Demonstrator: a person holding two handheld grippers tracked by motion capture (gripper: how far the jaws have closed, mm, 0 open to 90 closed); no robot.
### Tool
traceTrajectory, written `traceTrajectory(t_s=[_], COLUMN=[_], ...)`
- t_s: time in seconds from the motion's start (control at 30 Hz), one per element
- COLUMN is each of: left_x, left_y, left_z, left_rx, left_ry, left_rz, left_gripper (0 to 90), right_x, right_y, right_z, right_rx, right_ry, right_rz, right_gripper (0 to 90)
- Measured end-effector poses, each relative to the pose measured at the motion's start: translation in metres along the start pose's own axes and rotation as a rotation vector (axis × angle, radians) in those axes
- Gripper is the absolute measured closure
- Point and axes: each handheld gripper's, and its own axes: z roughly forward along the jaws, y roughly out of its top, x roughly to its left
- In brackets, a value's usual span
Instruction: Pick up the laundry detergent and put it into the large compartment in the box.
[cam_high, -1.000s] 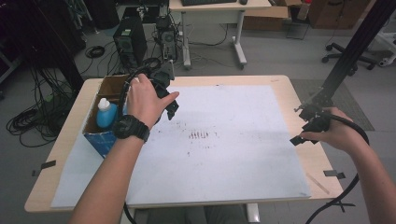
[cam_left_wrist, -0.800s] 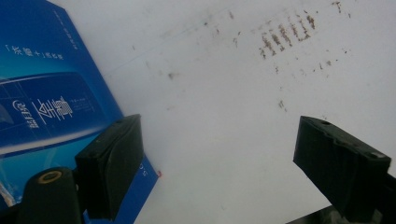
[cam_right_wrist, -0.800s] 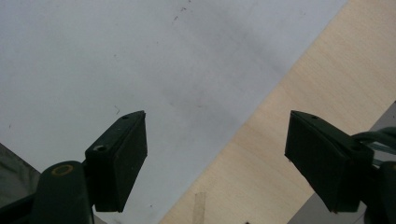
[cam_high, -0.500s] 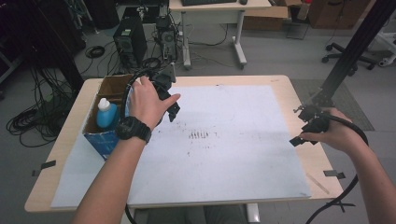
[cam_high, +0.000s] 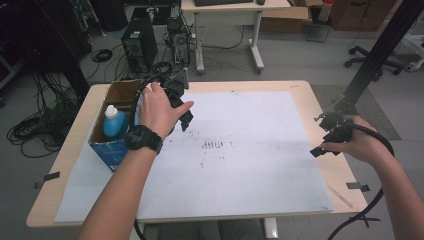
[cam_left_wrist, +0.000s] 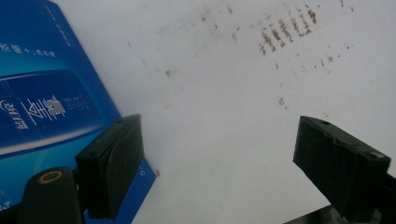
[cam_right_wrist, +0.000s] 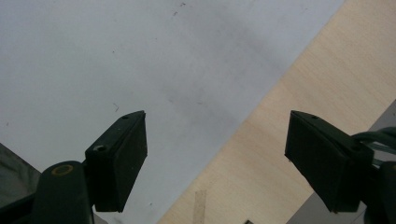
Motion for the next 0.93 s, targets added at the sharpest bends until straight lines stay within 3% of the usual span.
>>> traceTrajectory(t_s=[0.93], left_x=[0.0035], left_y=[-0.0016], left_z=[0.0006], left_rx=[0.010], left_ry=[0.005], left_rz=[-0.004], left_gripper=[16.8], right_x=[0.0000], right_y=[0.0003], right_z=[0.0014], right_rx=[0.003], right_ry=[0.000], right_rz=[-0.001], right_gripper=[20.7])
